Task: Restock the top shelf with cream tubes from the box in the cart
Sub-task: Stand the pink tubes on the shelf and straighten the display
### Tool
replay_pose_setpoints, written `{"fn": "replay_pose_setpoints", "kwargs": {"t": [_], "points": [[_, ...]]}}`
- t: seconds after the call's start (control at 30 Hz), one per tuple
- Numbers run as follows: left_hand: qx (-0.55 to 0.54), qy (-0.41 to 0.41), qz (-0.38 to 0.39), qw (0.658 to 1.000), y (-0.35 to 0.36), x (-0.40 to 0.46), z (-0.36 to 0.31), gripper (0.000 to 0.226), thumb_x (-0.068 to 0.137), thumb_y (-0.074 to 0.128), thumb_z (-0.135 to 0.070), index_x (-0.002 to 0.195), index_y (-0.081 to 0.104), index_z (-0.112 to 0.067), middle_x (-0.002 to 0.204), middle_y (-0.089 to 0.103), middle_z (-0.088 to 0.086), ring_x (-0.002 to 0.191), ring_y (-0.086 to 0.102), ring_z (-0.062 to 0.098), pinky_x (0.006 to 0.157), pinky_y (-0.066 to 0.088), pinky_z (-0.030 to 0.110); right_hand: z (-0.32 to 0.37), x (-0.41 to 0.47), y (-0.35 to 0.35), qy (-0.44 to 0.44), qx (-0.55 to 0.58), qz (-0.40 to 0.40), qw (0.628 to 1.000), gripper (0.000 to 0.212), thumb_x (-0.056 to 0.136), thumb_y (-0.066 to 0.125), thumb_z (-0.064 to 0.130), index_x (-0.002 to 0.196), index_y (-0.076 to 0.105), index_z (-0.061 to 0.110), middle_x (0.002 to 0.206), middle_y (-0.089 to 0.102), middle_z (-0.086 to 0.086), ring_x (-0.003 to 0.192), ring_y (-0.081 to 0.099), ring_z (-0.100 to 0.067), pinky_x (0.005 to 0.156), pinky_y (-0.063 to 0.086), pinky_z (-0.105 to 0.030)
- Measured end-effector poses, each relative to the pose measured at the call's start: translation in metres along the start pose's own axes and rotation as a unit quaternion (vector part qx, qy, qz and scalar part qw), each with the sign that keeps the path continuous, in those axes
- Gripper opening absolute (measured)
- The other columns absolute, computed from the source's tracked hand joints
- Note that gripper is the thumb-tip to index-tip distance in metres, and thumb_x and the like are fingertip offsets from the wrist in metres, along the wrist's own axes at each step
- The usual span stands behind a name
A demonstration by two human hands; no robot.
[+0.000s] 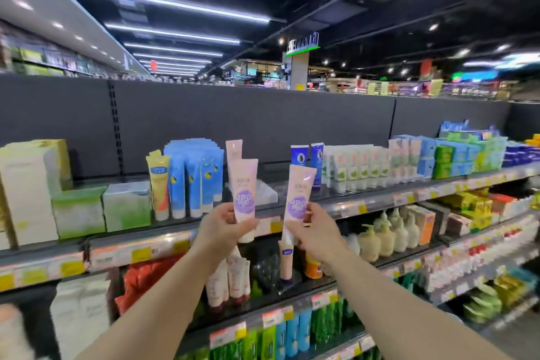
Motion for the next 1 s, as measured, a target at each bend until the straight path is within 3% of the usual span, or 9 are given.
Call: {"fn": "replay_pose_setpoints", "kwargs": {"t": [0.1, 0.2, 0.33, 0.47, 0.57, 0.73, 1.0], "points": [[0.007, 0.015, -0.005, 1.0, -0.008, 0.04, -0.002, 0.018, 0.082, 0.076, -0.025, 0.098, 0.067, -0.021, 0.087, 0.074, -0.002, 0.083, 0.071, 0.018, 0.075, 0.058, 0.033, 0.014, 0.039, 0.012, -0.01, -0.01, 0.016, 1.0, 0.027, 0.085, 0.071, 0.026, 0.106, 0.056, 0.031, 0.104, 0.065, 0.01, 0.094, 0.062, -0.009, 0.083, 0.054, -0.03], [0.026, 0.034, -0.033, 0.999, -0.012, 0.077, -0.005, 0.017, 0.083, 0.074, -0.031, 0.096, 0.065, -0.024, 0.085, 0.07, -0.002, 0.08, 0.066, 0.018, 0.072, 0.053, 0.032, 0.034, 0.082, 0.025, -0.028, -0.022, 0.011, 0.999, 0.03, 0.086, 0.07, 0.026, 0.113, 0.057, 0.027, 0.103, 0.065, 0.01, 0.094, 0.062, -0.008, 0.09, 0.052, -0.031], [0.027, 0.055, -0.056, 0.997, -0.008, 0.108, -0.01, 0.013, 0.084, 0.073, -0.029, 0.091, 0.062, -0.028, 0.085, 0.07, -0.004, 0.08, 0.066, 0.014, 0.066, 0.049, 0.024, 0.051, 0.13, 0.044, -0.051, -0.001, 0.013, 0.999, 0.025, 0.088, 0.068, 0.026, 0.109, 0.057, 0.028, 0.101, 0.066, 0.009, 0.09, 0.062, -0.006, 0.076, 0.048, -0.021], [0.026, 0.06, -0.066, 0.996, 0.0, 0.118, -0.004, 0.01, 0.085, 0.072, -0.033, 0.09, 0.063, -0.031, 0.08, 0.07, -0.006, 0.077, 0.065, 0.009, 0.065, 0.049, 0.022, 0.05, 0.171, 0.062, -0.052, -0.001, 0.006, 0.999, 0.03, 0.09, 0.066, 0.019, 0.116, 0.054, 0.025, 0.111, 0.066, 0.007, 0.097, 0.061, -0.009, 0.082, 0.047, -0.023], [0.018, 0.05, -0.072, 0.996, 0.0, 0.118, 0.002, 0.01, 0.084, 0.072, -0.034, 0.09, 0.064, -0.032, 0.081, 0.071, -0.006, 0.076, 0.065, 0.009, 0.064, 0.047, 0.019, 0.044, 0.194, 0.076, -0.041, 0.001, 0.023, 0.999, 0.029, 0.091, 0.065, 0.014, 0.117, 0.053, 0.022, 0.113, 0.064, 0.003, 0.103, 0.061, -0.013, 0.075, 0.046, -0.018], [0.019, 0.023, -0.082, 0.996, -0.007, 0.121, 0.005, 0.016, 0.083, 0.072, -0.035, 0.094, 0.061, -0.037, 0.087, 0.072, -0.01, 0.083, 0.067, 0.007, 0.069, 0.052, 0.021, 0.037, 0.232, 0.092, -0.028, -0.059, 0.03, 0.997, 0.025, 0.091, 0.064, 0.021, 0.113, 0.052, 0.022, 0.113, 0.063, 0.003, 0.1, 0.059, -0.012, 0.094, 0.05, -0.029], [0.035, -0.022, -0.115, 0.992, -0.002, 0.127, 0.007, 0.018, 0.083, 0.071, -0.034, 0.097, 0.06, -0.037, 0.091, 0.07, -0.009, 0.084, 0.067, 0.008, 0.072, 0.056, 0.026, 0.021, 0.258, 0.1, -0.014, -0.1, 0.055, 0.993, 0.028, 0.091, 0.064, 0.023, 0.113, 0.048, 0.019, 0.116, 0.061, -0.001, 0.091, 0.053, -0.011, 0.087, 0.046, -0.03]]}}
Point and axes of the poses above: each hand's wrist, its own x-axis towards the middle knuckle, its own y-axis out of the palm, z = x × y, the point moved 1 cm from there along x, towards the middle knuckle
